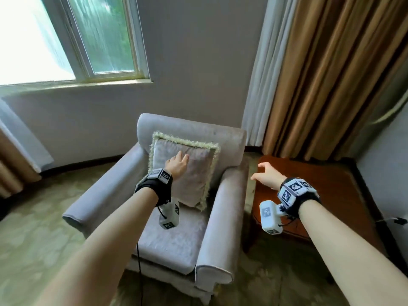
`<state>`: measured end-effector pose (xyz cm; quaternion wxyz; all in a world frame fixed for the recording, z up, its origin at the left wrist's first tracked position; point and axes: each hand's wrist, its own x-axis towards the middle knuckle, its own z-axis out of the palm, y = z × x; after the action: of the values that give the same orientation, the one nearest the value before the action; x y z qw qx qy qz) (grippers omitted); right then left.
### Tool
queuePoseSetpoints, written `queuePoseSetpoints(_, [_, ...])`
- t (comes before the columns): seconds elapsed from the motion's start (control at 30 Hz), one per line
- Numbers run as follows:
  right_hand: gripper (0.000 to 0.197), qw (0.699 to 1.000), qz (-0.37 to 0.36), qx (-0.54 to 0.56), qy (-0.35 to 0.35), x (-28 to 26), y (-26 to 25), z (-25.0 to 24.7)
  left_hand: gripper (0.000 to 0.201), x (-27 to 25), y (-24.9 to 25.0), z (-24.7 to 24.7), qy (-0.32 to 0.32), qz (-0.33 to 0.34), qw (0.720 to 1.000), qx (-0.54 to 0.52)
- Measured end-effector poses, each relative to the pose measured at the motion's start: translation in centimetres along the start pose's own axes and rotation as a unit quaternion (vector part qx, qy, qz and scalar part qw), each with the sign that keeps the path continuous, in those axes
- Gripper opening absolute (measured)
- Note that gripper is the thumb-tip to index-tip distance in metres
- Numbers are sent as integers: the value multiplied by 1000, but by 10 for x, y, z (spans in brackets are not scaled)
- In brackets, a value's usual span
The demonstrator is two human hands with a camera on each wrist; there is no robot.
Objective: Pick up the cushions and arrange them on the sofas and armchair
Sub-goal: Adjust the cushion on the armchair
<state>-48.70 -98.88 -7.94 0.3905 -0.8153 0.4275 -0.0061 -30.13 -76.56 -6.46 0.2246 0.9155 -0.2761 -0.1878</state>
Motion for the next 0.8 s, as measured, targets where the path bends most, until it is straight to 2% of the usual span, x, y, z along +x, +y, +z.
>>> queuePoseSetpoints(0.2, [69, 996, -65, -43, -50, 105, -63, 66, 56, 83, -64, -17, 2, -59, 997, 40])
queuePoseSetpoints(0.37, [62, 996, -77, -14, -53, 180, -95, 110, 59, 155, -100, -31, 9, -47, 994, 97])
queuePoseSetpoints(0.6, [62, 997, 6, 37, -62, 278, -127, 168, 59, 279, -138, -44, -30, -63, 993, 92])
queuePoseSetpoints(0.67, [63, 997, 35, 34, -53, 305, -132, 183, 58, 320, -145, -48, -57, -54, 992, 100])
queuePoseSetpoints(0.8, [65, 990, 110, 86, -28, 360, -133, 217, 50, 423, -155, -43, -60, -10, 994, 90])
